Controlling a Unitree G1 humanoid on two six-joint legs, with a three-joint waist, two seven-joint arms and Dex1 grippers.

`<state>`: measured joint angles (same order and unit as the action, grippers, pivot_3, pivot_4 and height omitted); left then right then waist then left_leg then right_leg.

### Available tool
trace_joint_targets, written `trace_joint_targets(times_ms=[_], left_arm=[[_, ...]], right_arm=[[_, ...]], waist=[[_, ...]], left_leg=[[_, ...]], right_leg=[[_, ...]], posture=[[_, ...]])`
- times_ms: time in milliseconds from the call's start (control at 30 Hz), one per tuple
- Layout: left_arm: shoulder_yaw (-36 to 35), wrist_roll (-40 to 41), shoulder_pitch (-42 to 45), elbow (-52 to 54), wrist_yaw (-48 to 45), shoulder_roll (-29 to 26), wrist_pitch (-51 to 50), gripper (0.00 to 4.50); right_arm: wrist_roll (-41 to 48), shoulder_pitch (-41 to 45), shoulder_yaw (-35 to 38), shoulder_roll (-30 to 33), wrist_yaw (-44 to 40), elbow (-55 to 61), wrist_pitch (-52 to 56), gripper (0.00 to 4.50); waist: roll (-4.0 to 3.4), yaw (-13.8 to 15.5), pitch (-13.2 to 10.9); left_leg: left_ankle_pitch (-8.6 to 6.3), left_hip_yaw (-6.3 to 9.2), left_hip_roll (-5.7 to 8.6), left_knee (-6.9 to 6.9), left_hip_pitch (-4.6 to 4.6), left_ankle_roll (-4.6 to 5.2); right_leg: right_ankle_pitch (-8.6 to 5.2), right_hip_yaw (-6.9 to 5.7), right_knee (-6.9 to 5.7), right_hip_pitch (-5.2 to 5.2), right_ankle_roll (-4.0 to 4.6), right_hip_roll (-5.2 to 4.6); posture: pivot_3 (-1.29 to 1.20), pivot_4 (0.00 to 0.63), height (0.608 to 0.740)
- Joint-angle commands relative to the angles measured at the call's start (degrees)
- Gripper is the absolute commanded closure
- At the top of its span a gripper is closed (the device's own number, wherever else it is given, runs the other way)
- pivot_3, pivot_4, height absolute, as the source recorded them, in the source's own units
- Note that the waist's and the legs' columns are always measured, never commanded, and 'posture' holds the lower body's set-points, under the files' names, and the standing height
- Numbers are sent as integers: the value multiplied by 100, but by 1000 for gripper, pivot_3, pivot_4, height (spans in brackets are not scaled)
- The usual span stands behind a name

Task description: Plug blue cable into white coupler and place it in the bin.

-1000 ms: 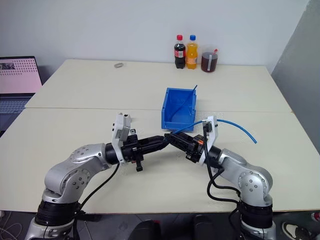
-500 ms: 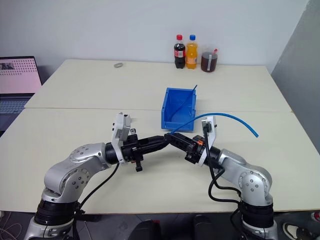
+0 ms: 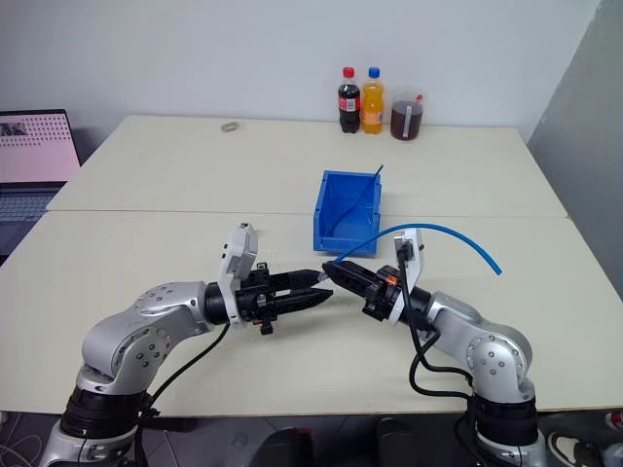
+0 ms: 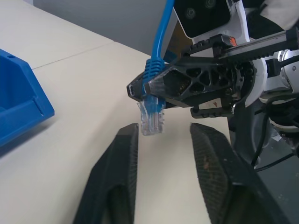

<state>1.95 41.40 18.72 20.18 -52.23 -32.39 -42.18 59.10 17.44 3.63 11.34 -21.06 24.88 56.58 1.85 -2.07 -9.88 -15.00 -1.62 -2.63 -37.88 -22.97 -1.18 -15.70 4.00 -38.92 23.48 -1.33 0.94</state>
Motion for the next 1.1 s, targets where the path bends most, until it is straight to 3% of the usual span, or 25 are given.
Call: trace_joint_targets(times_ms=[33, 267, 300, 533, 600, 733, 1100], left_arm=[[4, 20, -31, 316, -91, -182, -12, 1608], [-184, -504, -452, 144, 221, -335, 401, 58], [-210, -621, -535, 122, 302, -344, 484, 0], [-545, -1615, -1160, -81, 1512, -97, 1118, 0], [-601, -2210, -1065, -355, 2452, 195, 1220, 0], [-620, -2758, -694, -769, 3355, 540, 1094, 0], [-506, -3246, 649, -2271, 3809, 641, 541, 0]], right_arm=[[-134, 31, -77, 72, -124, 62, -258, 4346], [-368, -41, -217, 207, -260, 30, -450, 4346], [-404, -52, -236, 232, -285, 29, -470, 4346], [-642, -98, -348, 410, -464, -17, -599, 4346], [-705, -89, -378, 442, -512, -46, -634, 4346], [-787, -50, -434, 469, -594, -100, -672, 4346], [-873, 40, -482, 518, -688, -142, -684, 4346]], waist=[[0, 0, 0], [-1, 1, -1], [-1, 1, -1], [-1, 4, -3], [-1, 14, -3], [6, 30, -7], [15, 21, -11]], left_leg=[[0, 0, 0, 0, 0, 0], [0, -3, -1, 3, 1, 0], [0, -1, -2, 3, -2, 0], [0, -4, -5, 4, -2, 0], [0, -3, -5, 4, -2, 0], [0, 0, -4, 2, -3, 0], [-1, 2, 0, 3, -7, 0]], right_leg=[[0, 0, 0, 1, 0, 0], [0, 3, 1, 3, 1, -1], [0, 3, 1, 5, 1, -1], [-1, 7, 2, 8, 2, -11], [-1, 6, 2, 8, 2, -12], [0, 4, 2, 5, 0, -11], [2, -5, 1, 7, -2, -3]], posture=[[0, 150, 740], [0, 150, 740], [0, 150, 740], [0, 150, 740], [0, 150, 740], [0, 150, 740], [0, 150, 740]])
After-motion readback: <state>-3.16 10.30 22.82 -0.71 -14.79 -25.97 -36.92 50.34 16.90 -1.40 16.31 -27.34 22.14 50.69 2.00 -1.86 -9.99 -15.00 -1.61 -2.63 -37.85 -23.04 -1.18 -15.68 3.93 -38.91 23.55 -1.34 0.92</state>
